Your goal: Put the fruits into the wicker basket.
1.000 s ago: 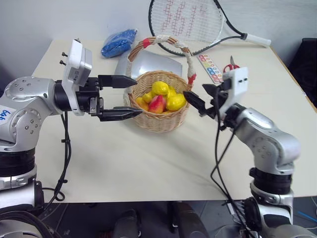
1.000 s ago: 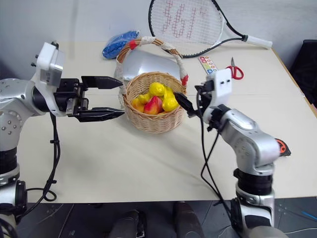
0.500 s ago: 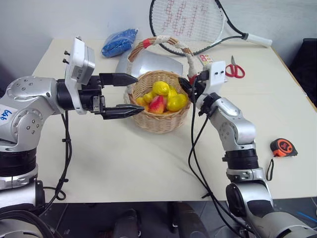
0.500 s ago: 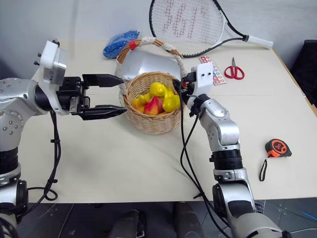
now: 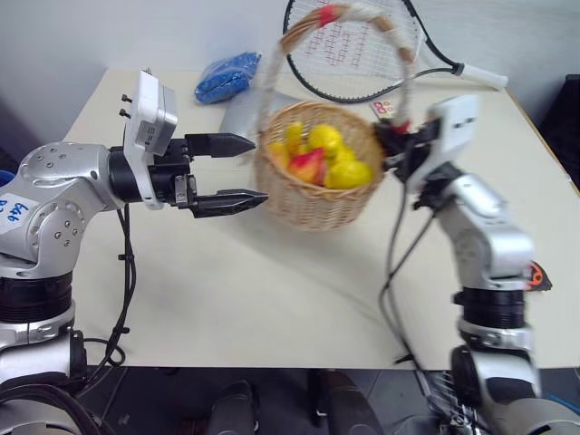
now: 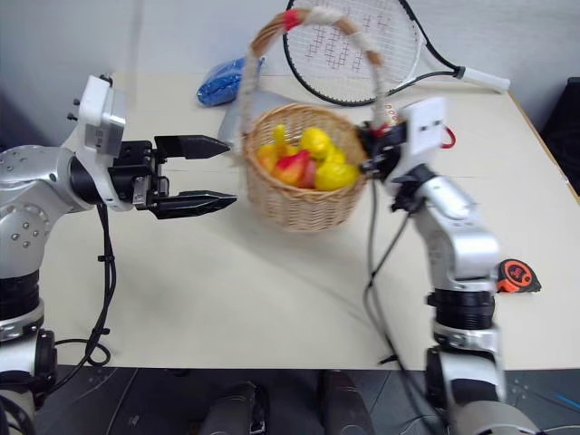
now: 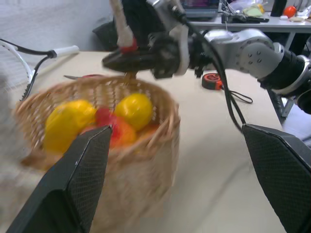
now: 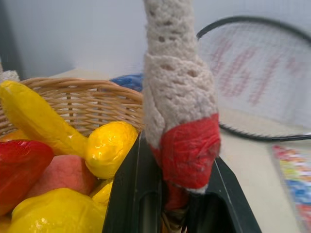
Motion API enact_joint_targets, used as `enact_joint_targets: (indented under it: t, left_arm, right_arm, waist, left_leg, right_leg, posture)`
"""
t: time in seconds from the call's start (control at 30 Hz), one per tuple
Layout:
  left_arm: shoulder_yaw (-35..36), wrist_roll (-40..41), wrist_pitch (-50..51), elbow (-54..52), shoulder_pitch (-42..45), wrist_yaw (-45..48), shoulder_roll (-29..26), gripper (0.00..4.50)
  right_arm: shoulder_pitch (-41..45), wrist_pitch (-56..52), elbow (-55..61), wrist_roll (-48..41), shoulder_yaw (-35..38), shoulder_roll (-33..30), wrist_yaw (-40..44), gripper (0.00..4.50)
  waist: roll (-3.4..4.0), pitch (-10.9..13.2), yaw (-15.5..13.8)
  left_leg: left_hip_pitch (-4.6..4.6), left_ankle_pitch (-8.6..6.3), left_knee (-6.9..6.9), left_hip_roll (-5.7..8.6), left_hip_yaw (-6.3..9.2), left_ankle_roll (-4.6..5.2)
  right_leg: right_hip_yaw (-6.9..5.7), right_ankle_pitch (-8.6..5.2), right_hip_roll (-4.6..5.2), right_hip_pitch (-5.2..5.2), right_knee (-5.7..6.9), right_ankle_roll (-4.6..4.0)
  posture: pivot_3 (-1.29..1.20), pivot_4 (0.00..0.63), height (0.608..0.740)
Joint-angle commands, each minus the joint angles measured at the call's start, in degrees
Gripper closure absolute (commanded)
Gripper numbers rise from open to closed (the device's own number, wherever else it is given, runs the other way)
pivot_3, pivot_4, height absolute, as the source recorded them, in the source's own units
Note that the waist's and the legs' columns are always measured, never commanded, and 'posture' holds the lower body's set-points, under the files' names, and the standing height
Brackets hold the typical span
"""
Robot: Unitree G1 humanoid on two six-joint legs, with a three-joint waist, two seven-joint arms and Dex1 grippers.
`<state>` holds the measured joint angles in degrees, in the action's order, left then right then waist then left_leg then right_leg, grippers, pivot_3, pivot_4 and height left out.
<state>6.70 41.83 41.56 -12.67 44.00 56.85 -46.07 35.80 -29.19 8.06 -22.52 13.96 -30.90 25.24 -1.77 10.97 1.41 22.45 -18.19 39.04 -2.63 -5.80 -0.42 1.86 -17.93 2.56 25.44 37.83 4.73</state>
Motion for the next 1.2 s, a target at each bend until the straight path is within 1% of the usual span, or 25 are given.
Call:
enact_joint_targets:
  t: [0.03, 0.1, 0.17, 0.33, 0.4, 0.43, 0.53, 0.6, 0.67, 0.77, 0.83, 0.9, 0.93, 1.0, 1.03, 1.1, 1.17, 1.2]
  left_arm:
    - [1.42, -1.55, -4.30, -0.34, -0.22, 0.46, 0.43, 0.00]
    - [1.66, -1.21, -5.04, 0.32, 0.06, 0.63, 1.31, 0.00]
    - [1.61, -0.85, -5.22, 0.89, 0.69, 0.63, 2.14, 0.00]
    - [0.38, -0.56, -4.71, 1.83, 1.18, 2.90, 2.44, 0.00]
    - [0.08, -0.29, -4.18, 2.62, 1.58, 3.95, 2.58, 0.00]
    - [0.13, 0.11, -3.81, 3.08, 1.85, 4.31, 2.84, 0.00]
    - [0.00, 0.28, -3.25, 4.30, 2.55, 4.66, 3.57, 0.00]
    - [-0.20, -0.23, -3.50, 5.16, 2.83, 4.78, 3.95, 0.00]
    - [0.01, -0.24, -3.44, 5.70, 2.81, 5.38, 3.85, 0.00]
    - [0.43, 0.36, -2.79, 6.60, 2.56, 7.28, 2.93, 0.00]
    - [0.44, 0.56, -2.38, 7.12, 2.53, 8.33, 2.45, 0.00]
    - [0.62, 0.92, -1.99, 7.65, 2.29, 10.07, 1.49, 0.00]
    - [0.72, 1.02, -1.87, 7.80, 2.23, 10.64, 1.24, 0.00]
    - [1.56, 1.84, -1.42, 8.94, 1.75, 13.73, -0.41, 0.00]
    - [1.90, 1.93, -1.40, 9.70, 1.59, 15.00, -1.11, 0.00]
    - [2.07, 1.73, -1.75, 10.88, 1.55, 16.25, -1.91, 0.00]
    - [2.11, 1.46, -2.14, 11.84, 1.76, 16.94, -2.36, 0.00]
    - [2.08, 1.34, -2.21, 12.09, 1.91, 17.09, -2.39, 0.00]
  right_arm:
    - [-4.31, 0.79, 2.17, -1.11, 9.59, -6.93, 2.26, 4.29]
    - [-7.54, 1.36, 0.19, -0.81, 13.77, -9.54, 1.81, 4.29]
    - [-10.46, 3.55, -2.77, 0.06, 16.80, -10.43, 1.25, 4.29]
    - [-13.30, 8.88, -9.05, 1.56, 17.52, -7.97, -0.47, 4.29]
    - [-13.61, 9.92, -10.79, 0.22, 17.65, -6.19, -0.11, 3.57]
    - [-14.76, 10.37, -10.45, -0.90, 17.43, -5.72, 1.96, 3.35]
    - [-17.90, 10.72, -9.22, -1.82, 17.03, -6.35, 4.94, 2.35]
    - [-20.96, 9.28, -7.24, -2.02, 17.48, -8.25, 6.49, 1.71]
    - [-24.89, 7.77, -4.63, -2.92, 19.75, -11.43, 9.20, 1.03]
    - [-31.05, 6.31, -5.25, -2.06, 25.76, -18.84, 13.05, 0.04]
    - [-34.60, 3.35, -7.01, -3.62, 29.80, -23.38, 17.67, 0.02]
    - [-40.37, -1.61, -7.53, -6.72, 35.40, -27.93, 26.49, 0.02]
    - [-42.13, -3.00, -7.58, -7.72, 37.09, -29.16, 29.15, 0.02]
    - [-49.06, -9.34, -9.46, -10.59, 47.20, -33.93, 41.89, 0.02]
    - [-51.53, -11.98, -10.58, -11.59, 51.54, -35.86, 46.60, 0.02]
    - [-53.23, -14.73, -12.90, -12.62, 55.79, -38.08, 50.63, 0.02]
    - [-54.05, -15.52, -13.93, -12.38, 57.61, -38.84, 52.64, 0.02]
    - [-54.34, -15.50, -14.22, -12.02, 58.08, -39.03, 53.48, 0.02]
  waist:
    - [0.00, 0.00, -0.09]
    - [0.00, 0.00, 0.07]
    - [0.01, 0.00, 0.35]
    - [0.02, -0.01, 1.55]
    - [0.04, -0.02, 1.91]
    - [0.05, -0.03, 1.92]
    - [0.07, -0.04, 1.71]
    - [0.07, -0.04, 1.54]
    - [0.08, -0.04, 1.05]
    - [0.10, -0.04, 0.21]
    - [0.12, -0.04, -0.01]
    - [0.11, -0.04, 0.03]
    - [0.10, -0.04, 0.08]
    - [0.16, -0.03, 0.10]
    - [0.21, -0.01, 0.14]
    - [0.21, -0.01, 0.37]
    - [0.12, 0.00, 0.71]
    - [0.05, -0.03, 0.80]
  left_leg:
    - [-0.01, -0.01, 0.00, 0.02, 0.00, 0.01]
    - [-0.03, -0.01, -0.01, 0.01, -0.12, 0.02]
    - [-0.08, 0.00, 0.01, -0.04, -0.19, 0.01]
    - [-0.31, 0.07, -0.04, -0.07, -0.38, -0.12]
    - [-0.33, 0.09, -0.07, -0.11, -0.38, -0.16]
    - [-0.33, 0.09, -0.08, -0.13, -0.39, -0.17]
    - [-0.33, 0.10, -0.08, -0.15, -0.35, -0.18]
    - [-0.30, 0.10, -0.06, -0.13, -0.34, -0.17]
    - [-0.28, 0.09, -0.04, -0.07, -0.33, -0.14]
    - [-0.28, 0.08, -0.02, -0.02, -0.36, -0.09]
    - [-0.27, 0.08, 0.00, 0.01, -0.36, -0.05]
    - [-0.32, 0.08, -0.01, 0.03, -0.35, 0.00]
    - [-0.35, 0.07, -0.02, 0.02, -0.33, 0.01]
    - [-0.50, 0.02, -0.03, 0.00, -0.27, 0.03]
    - [-0.53, -0.04, -0.06, 0.00, -0.28, 0.11]
    - [-0.73, -0.08, -0.15, -0.01, -0.33, 0.09]
    - [-1.35, -0.34, -0.24, -0.09, -0.46, 0.32]
    - [-1.43, -0.38, -0.23, -0.15, -0.44, 0.30]
  right_leg:
    - [0.01, 0.00, -0.01, 0.00, -0.01, 0.00]
    - [0.09, 0.01, -0.03, -0.01, -0.03, 0.01]
    - [0.16, 0.02, -0.10, -0.01, -0.01, 0.03]
    - [0.39, 0.02, -0.26, -0.01, 0.15, 0.03]
    - [0.44, 0.02, -0.30, -0.01, 0.17, 0.03]
    - [0.46, 0.02, -0.33, -0.01, 0.17, 0.03]
    - [0.45, 0.02, -0.35, -0.01, 0.17, 0.03]
    - [0.45, 0.02, -0.33, -0.01, 0.16, 0.03]
    - [0.44, 0.02, -0.33, -0.01, 0.16, 0.04]
    - [0.45, 0.03, -0.35, -0.01, 0.13, 0.07]
    - [0.44, 0.05, -0.38, -0.03, 0.09, 0.10]
    - [0.45, 0.06, -0.45, -0.12, 0.03, 0.13]
    - [0.45, 0.07, -0.52, -0.19, -0.04, 0.15]
    - [0.45, 0.10, -0.77, -0.47, -0.23, 0.17]
    - [0.48, 0.10, -0.78, -0.49, -0.25, 0.17]
    - [0.53, 0.09, -0.85, -0.69, -0.35, 0.18]
    - [0.66, 0.09, -0.99, -1.24, -0.46, 0.17]
    - [0.64, 0.09, -0.99, -1.34, -0.48, 0.16]
  posture:
    - [0.00, 0.150, 0.740]
    - [0.00, 0.150, 0.740]
    - [0.00, 0.150, 0.740]
    - [0.00, 0.150, 0.740]
    - [0.00, 0.150, 0.740]
    - [0.00, 0.150, 0.740]
    - [0.00, 0.150, 0.740]
    - [0.00, 0.150, 0.740]
    - [0.00, 0.150, 0.740]
    - [0.00, 0.150, 0.740]
    - [0.00, 0.150, 0.740]
    - [0.00, 0.150, 0.740]
    - [0.00, 0.150, 0.740]
    - [0.00, 0.150, 0.740]
    - [0.00, 0.150, 0.740]
    - [0.00, 0.150, 0.740]
    - [0.00, 0.150, 0.740]
    - [0.00, 0.150, 0.740]
